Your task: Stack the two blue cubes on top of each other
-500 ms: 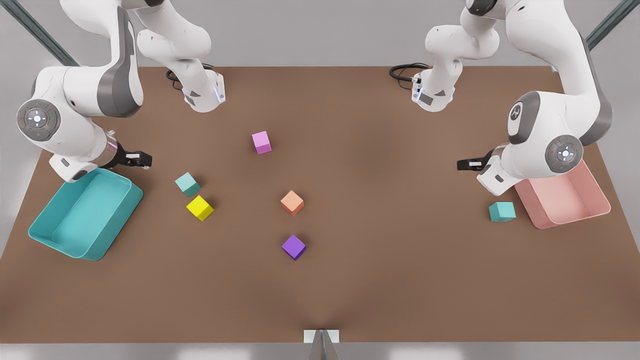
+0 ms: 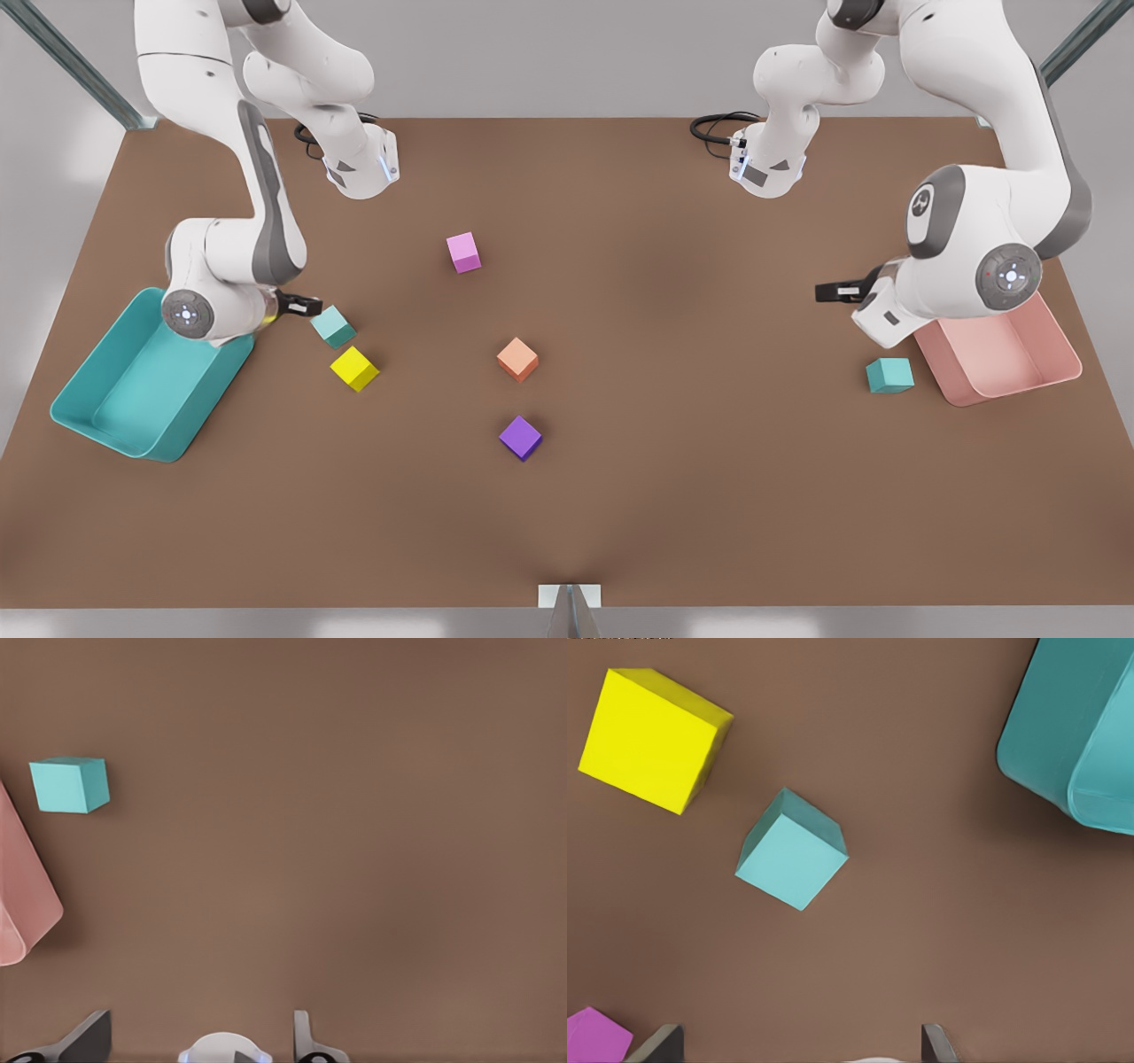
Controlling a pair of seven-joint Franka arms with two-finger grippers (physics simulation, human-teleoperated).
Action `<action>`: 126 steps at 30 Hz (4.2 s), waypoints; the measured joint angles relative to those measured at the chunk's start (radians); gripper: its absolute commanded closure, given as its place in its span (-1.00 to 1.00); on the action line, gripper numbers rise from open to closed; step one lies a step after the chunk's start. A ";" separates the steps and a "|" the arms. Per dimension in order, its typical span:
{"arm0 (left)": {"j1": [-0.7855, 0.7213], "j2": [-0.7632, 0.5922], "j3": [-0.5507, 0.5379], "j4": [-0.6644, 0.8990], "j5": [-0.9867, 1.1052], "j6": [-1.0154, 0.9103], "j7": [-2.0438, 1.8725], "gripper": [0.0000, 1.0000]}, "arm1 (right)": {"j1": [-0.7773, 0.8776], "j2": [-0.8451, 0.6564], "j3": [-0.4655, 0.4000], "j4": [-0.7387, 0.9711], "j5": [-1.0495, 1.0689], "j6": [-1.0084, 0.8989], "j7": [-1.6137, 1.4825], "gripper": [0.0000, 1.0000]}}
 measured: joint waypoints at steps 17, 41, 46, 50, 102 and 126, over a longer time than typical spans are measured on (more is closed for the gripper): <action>0.000 0.009 0.000 -0.002 0.000 -0.002 0.010 -1.00 | -0.027 -0.027 0.005 -0.329 0.010 0.670 0.514 -1.00; 0.000 0.013 -0.026 0.030 0.002 -0.028 0.014 -1.00 | 0.002 0.020 0.012 -0.356 0.012 0.647 0.610 -0.99; -0.003 0.022 -0.026 0.030 0.004 -0.026 0.015 -1.00 | 0.000 0.024 0.012 -0.364 0.015 0.653 0.562 -0.99; 0.005 0.020 -0.026 0.030 -0.002 -0.030 0.015 -1.00 | 0.001 0.036 0.012 -0.368 0.017 0.655 0.526 -0.99; 0.150 0.074 0.001 -0.028 0.023 0.121 0.021 -1.00 | 0.735 0.336 0.005 0.237 0.385 0.679 0.521 -0.45; 0.285 0.341 0.081 -0.250 0.066 0.727 0.353 -1.00 | 0.900 0.721 -0.112 0.714 0.272 0.715 1.249 -0.99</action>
